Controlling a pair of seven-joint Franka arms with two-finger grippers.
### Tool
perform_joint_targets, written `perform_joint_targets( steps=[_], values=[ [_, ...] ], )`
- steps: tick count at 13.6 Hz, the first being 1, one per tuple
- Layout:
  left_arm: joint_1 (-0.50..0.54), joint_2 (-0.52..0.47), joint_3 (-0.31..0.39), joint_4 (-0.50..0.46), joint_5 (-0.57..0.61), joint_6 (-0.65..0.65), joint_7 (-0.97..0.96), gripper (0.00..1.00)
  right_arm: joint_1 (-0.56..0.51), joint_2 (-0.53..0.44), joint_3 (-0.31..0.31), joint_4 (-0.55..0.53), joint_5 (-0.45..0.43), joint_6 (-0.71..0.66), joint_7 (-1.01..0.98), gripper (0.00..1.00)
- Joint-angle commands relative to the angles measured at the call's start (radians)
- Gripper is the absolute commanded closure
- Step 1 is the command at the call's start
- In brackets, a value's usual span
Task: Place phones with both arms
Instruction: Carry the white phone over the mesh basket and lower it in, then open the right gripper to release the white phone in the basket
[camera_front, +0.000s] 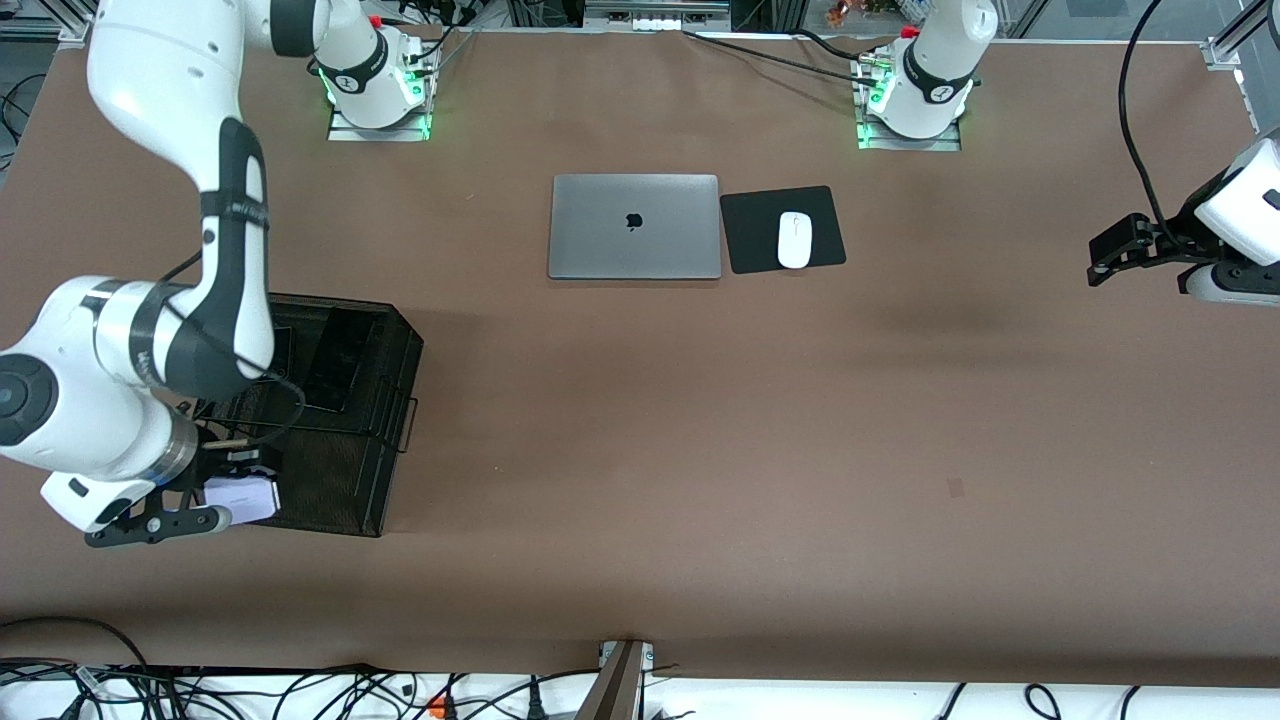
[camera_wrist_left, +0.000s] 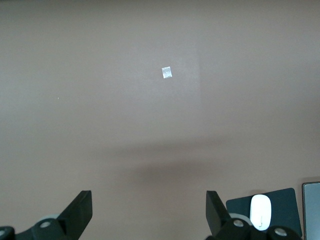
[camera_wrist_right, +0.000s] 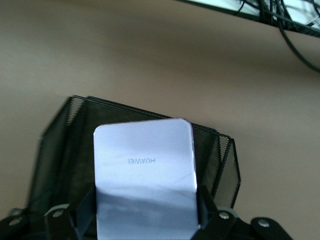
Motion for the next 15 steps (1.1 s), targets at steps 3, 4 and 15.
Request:
perform_joint_targets(
  steps=[3, 4, 15],
  values=[
    [0.003, 0.011, 0.005, 0.028, -0.017, -0.023, 0.024, 0.00, -0.024, 0.055, 0.023, -0.041, 0.068, 0.077, -0.047, 0.81],
    [0.006, 0.011, 0.005, 0.028, -0.017, -0.025, 0.024, 0.00, -0.024, 0.055, 0.037, -0.073, 0.102, 0.117, -0.047, 0.81],
    [0.005, 0.012, 0.002, 0.029, -0.019, -0.025, 0.023, 0.00, -0.004, -0.103, -0.047, -0.107, 0.142, -0.119, -0.041, 0.00]
  ],
)
